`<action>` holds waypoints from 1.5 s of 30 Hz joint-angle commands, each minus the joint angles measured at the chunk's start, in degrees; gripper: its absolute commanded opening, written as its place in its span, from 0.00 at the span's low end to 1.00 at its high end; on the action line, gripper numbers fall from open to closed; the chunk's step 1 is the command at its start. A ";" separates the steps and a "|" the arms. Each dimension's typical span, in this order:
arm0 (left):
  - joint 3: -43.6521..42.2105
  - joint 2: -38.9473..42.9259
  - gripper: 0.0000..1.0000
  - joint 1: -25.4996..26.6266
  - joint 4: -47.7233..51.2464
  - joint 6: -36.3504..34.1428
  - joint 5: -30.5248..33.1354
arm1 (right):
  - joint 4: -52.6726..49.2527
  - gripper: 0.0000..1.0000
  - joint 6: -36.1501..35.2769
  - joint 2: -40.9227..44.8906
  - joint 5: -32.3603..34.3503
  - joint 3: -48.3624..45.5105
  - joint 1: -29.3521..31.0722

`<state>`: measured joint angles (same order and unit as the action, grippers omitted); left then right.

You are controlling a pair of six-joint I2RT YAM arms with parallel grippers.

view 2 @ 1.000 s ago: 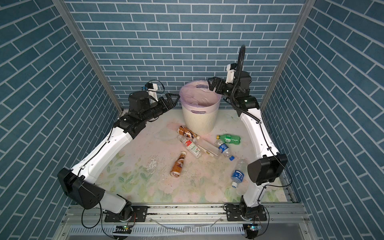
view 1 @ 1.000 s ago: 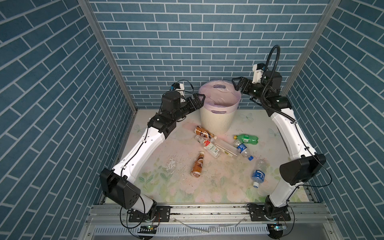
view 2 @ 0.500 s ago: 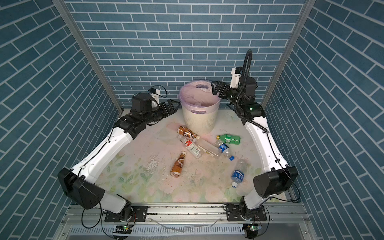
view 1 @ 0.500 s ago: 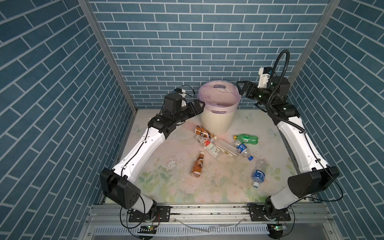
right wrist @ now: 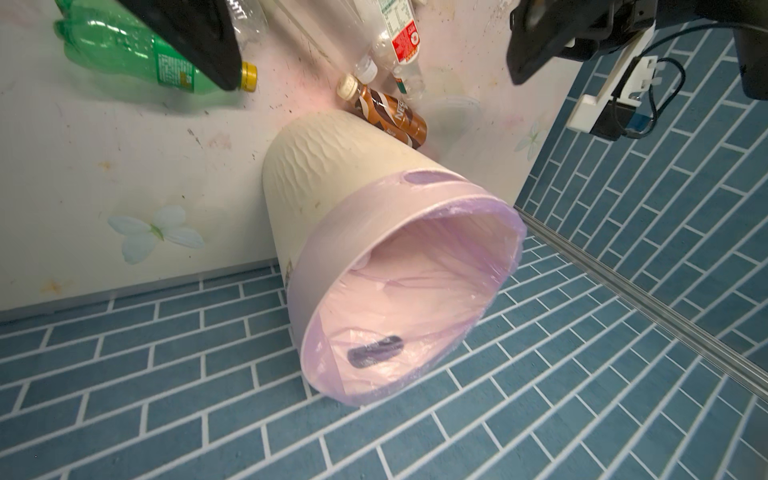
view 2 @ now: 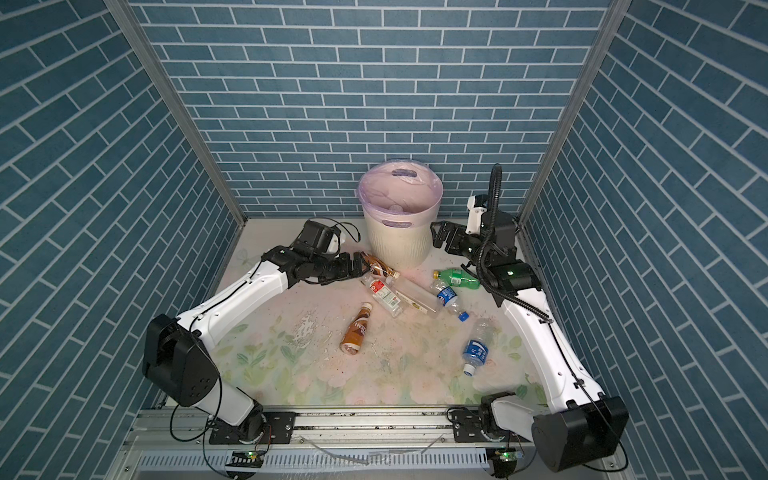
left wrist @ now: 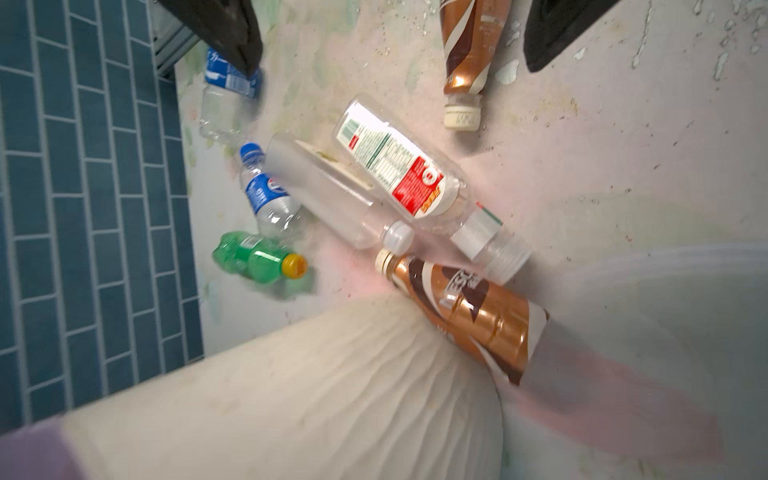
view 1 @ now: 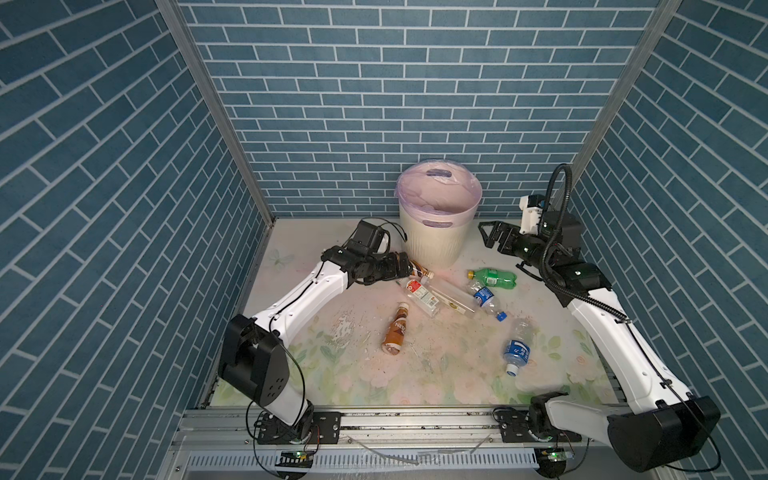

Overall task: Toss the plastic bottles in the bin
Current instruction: 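Open the right gripper above the bin while the left gripper moves toward the Nescafe bottle, then lower the left gripper onto the brown Nescafe bottle and close it, then lift the Nescafe bottle with the left gripper toward the bin while the right gripper approaches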

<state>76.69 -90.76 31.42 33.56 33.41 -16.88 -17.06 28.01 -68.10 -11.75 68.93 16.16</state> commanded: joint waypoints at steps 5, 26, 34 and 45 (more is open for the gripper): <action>-9.17 0.32 0.99 4.49 2.53 -3.79 2.56 | -2.84 0.99 -2.43 4.31 0.62 -7.69 -0.26; -16.18 -6.04 0.77 11.91 6.58 -3.54 7.88 | -0.87 0.99 -1.57 3.01 -1.44 -9.65 -1.60; -14.03 -7.08 0.56 11.91 9.85 -4.92 11.94 | -0.30 0.99 -0.97 3.02 -2.02 -10.05 -2.08; -10.01 0.70 0.50 8.83 9.42 -7.25 13.79 | 2.10 0.99 2.25 0.69 -5.86 -9.33 -2.16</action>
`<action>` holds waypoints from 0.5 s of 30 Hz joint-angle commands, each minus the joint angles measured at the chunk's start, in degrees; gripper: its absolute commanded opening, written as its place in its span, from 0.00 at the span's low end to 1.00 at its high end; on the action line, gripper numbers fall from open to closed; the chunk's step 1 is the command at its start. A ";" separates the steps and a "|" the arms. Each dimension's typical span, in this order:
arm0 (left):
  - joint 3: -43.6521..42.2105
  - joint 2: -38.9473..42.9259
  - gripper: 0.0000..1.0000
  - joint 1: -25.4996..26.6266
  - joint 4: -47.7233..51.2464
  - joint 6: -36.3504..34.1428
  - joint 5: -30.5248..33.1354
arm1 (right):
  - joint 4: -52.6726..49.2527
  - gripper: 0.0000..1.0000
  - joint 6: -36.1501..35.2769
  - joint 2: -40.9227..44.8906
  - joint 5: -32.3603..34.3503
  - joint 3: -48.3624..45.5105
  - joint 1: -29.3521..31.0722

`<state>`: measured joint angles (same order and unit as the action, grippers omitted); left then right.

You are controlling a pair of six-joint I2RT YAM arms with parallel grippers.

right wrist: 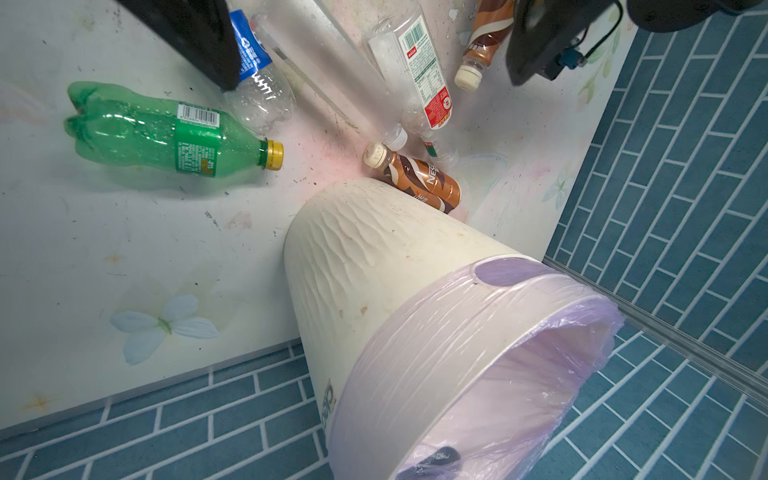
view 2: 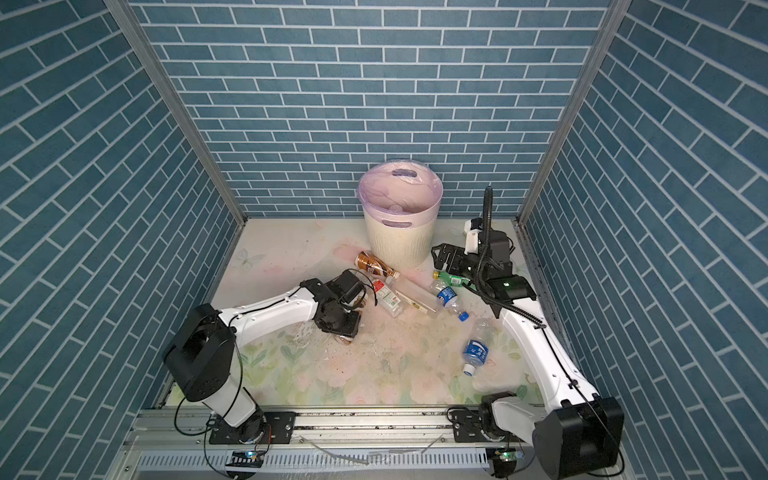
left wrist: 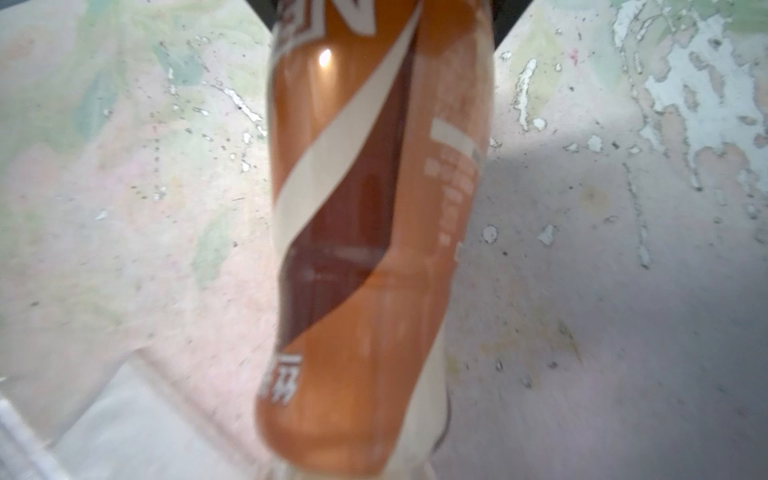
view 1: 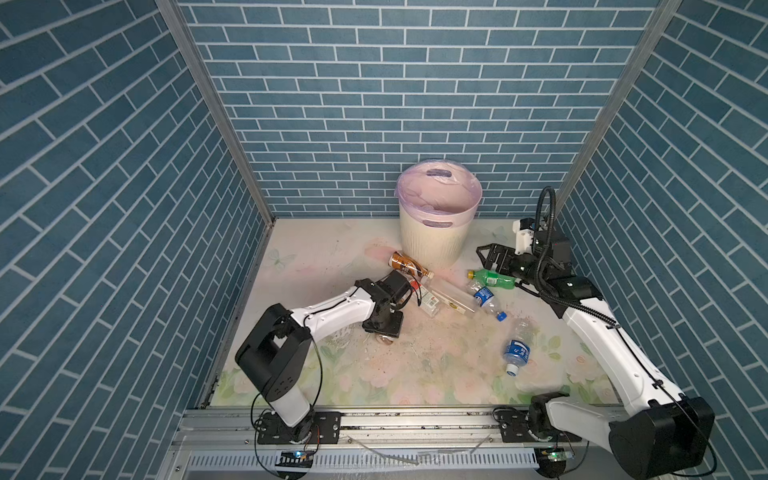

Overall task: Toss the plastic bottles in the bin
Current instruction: 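Lift the Nescafe bottle with the left gripper toward the bin while the right gripper approaches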

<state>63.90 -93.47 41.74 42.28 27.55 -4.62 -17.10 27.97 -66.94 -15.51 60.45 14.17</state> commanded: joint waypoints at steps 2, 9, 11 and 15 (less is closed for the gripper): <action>4.88 5.25 0.50 -2.58 1.95 -2.25 1.89 | 2.96 0.99 3.17 -0.86 -3.20 -0.44 -0.14; 11.17 10.76 0.52 -5.92 1.99 -3.73 2.47 | 5.91 0.99 6.96 -4.85 -8.70 2.29 -0.12; 14.16 9.98 0.52 -6.91 2.34 -3.81 1.57 | 7.81 0.99 8.85 -6.07 -10.24 3.15 -0.12; 18.93 8.01 0.52 -7.18 0.54 -4.04 -0.80 | 9.32 0.99 10.98 -8.63 -12.09 6.45 0.37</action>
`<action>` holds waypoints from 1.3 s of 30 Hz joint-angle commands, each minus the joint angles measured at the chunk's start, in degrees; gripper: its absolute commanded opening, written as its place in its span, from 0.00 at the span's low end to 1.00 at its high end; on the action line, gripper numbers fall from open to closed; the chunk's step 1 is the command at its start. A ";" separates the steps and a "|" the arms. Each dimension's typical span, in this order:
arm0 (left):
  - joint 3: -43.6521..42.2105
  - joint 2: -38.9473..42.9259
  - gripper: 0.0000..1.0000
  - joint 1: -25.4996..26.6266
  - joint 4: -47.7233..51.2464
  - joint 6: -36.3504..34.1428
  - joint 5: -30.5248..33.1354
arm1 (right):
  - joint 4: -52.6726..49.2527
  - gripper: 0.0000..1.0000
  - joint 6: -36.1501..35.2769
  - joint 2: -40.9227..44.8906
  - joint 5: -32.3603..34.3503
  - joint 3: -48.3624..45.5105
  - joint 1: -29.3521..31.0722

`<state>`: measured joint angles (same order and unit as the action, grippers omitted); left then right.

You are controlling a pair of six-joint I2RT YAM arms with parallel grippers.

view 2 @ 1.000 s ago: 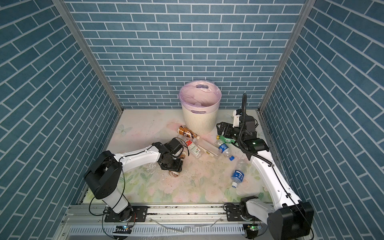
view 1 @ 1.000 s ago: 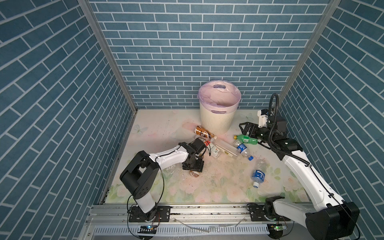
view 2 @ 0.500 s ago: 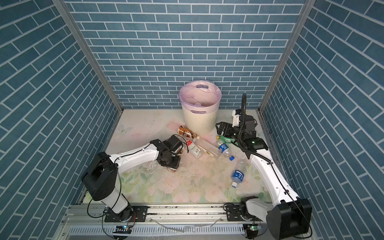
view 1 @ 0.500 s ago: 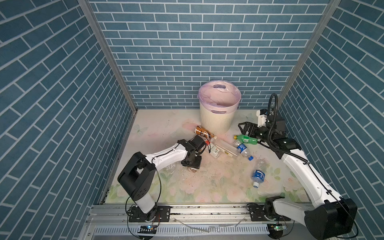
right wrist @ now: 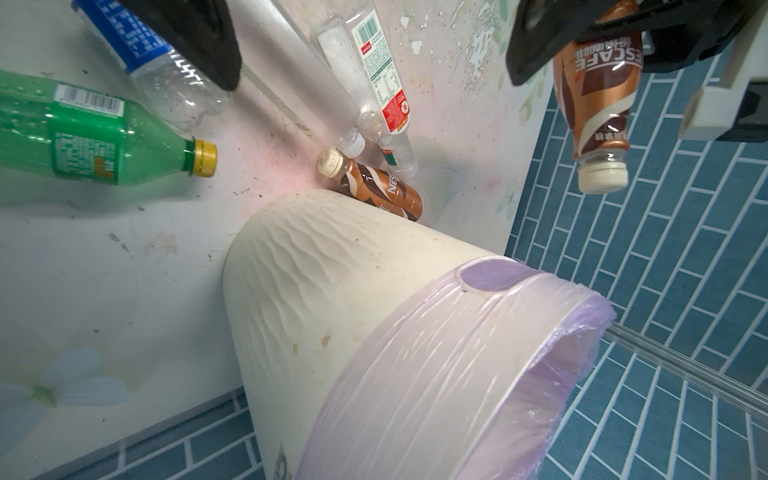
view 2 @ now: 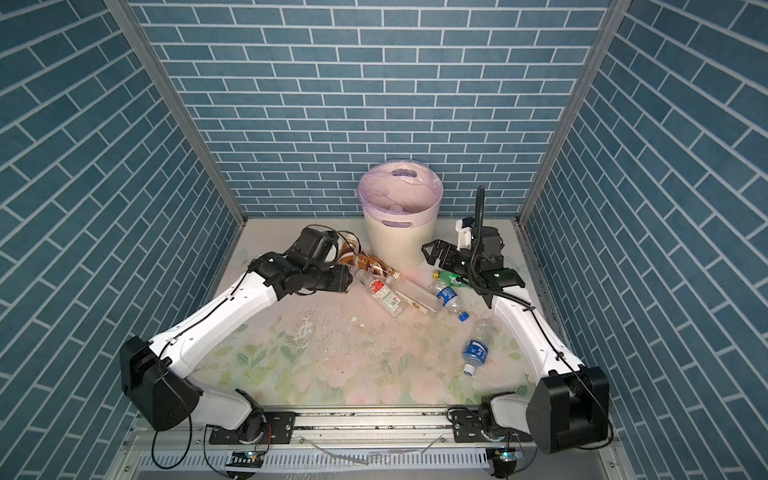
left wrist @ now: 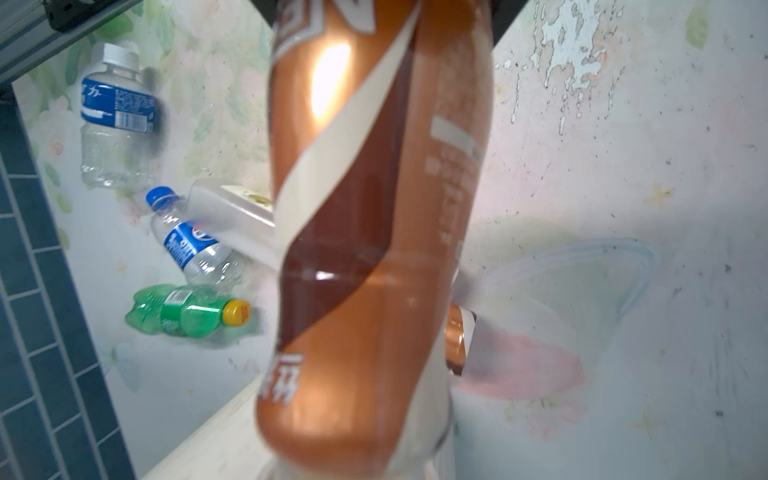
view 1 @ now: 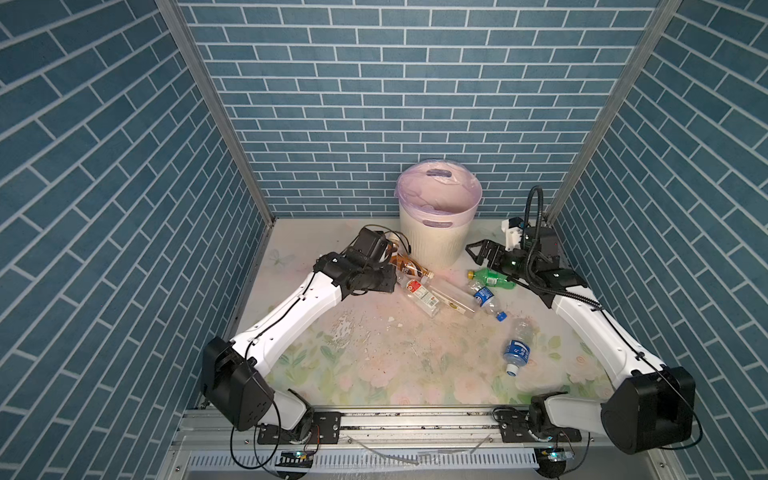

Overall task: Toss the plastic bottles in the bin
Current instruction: 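Lift the Nescafe bottle with the left gripper toward the bin while the right gripper approaches, then close the right gripper on the Nescafe bottle cap while the left gripper holds it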

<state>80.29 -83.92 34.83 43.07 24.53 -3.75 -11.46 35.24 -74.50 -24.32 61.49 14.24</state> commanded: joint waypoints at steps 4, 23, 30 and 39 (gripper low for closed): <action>6.10 -3.28 0.52 -0.24 -4.22 -0.37 -5.83 | 4.95 0.99 5.50 -3.37 -4.49 9.53 1.47; 10.13 -6.18 0.51 -0.07 -13.34 2.26 -15.50 | 9.96 0.97 10.02 -15.78 -5.78 27.16 10.27; 11.11 -7.01 0.52 0.55 -14.31 2.80 -16.03 | 10.58 0.90 10.83 -18.44 -6.45 28.93 12.92; 11.71 -7.19 0.51 1.61 -14.78 3.15 -16.01 | 11.17 0.80 11.58 -21.36 -6.71 30.76 15.20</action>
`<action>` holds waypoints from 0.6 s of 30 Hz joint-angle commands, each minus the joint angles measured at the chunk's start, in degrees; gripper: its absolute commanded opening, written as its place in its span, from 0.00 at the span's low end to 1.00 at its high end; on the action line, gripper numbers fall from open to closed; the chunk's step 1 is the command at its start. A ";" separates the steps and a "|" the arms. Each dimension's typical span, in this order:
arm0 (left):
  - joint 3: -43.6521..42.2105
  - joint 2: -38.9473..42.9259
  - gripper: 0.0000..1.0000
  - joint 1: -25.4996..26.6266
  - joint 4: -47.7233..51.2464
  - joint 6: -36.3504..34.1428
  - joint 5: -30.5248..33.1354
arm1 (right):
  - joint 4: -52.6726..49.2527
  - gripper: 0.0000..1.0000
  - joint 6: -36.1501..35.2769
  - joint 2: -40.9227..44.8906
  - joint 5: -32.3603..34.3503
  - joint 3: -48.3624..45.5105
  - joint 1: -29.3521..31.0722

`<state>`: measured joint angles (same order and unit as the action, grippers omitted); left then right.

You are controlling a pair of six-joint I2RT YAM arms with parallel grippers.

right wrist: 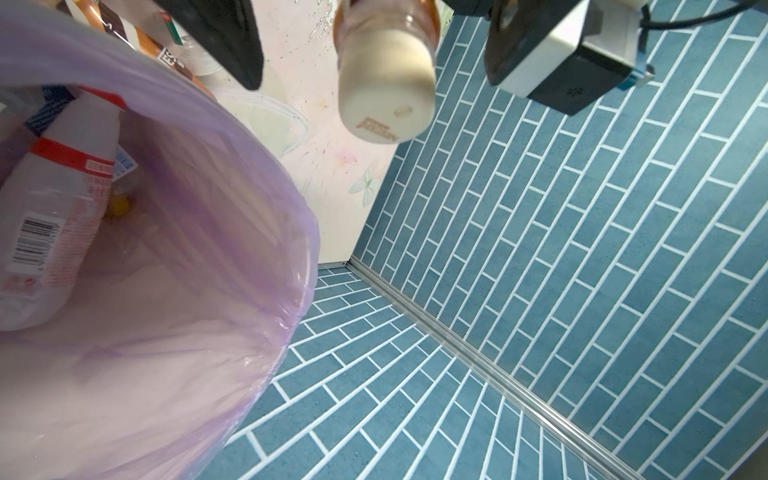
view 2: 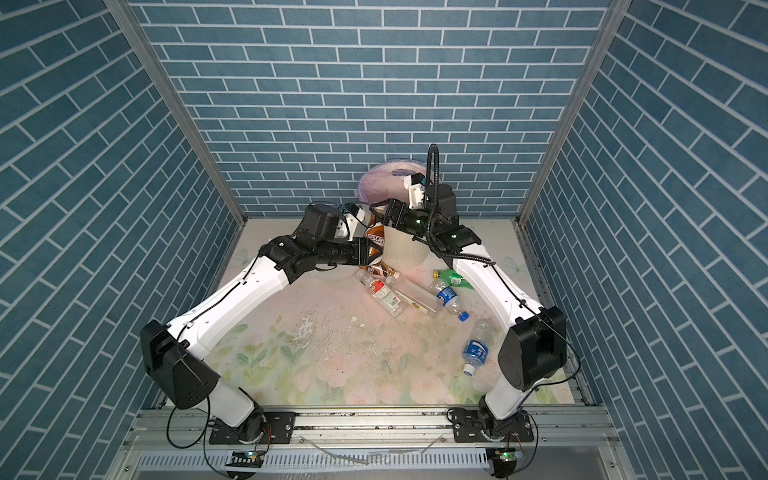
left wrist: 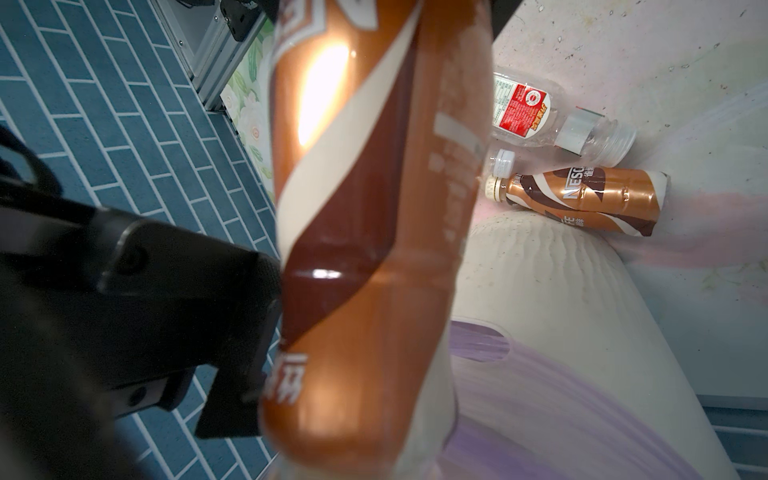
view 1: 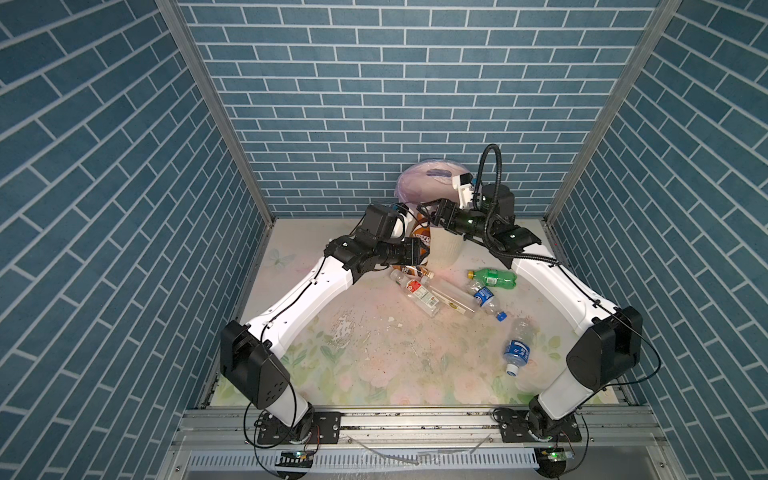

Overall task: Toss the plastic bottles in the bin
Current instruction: 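Close the right gripper on the Nescafe bottle cap while the left gripper holds it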

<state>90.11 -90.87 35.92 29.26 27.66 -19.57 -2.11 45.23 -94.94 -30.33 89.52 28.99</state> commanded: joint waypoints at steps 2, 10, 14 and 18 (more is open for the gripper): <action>1.96 0.12 0.51 0.72 -0.96 0.03 -0.18 | 2.19 0.75 1.94 -1.45 -0.70 2.90 0.65; 0.86 0.79 0.52 1.06 -1.12 0.09 -0.38 | 2.95 0.48 2.67 -3.31 -1.55 4.26 0.98; 0.94 0.60 0.54 1.11 -1.31 0.09 -0.41 | 3.03 0.36 2.73 -3.33 -1.58 4.14 1.07; 0.91 0.45 0.56 1.08 -1.35 0.11 -0.27 | 2.99 0.24 2.62 -2.98 -1.31 3.44 1.07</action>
<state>90.39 -90.87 36.77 28.95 28.05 -19.53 -0.67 47.09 -97.62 -31.62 91.22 29.95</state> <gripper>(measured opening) 0.566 0.341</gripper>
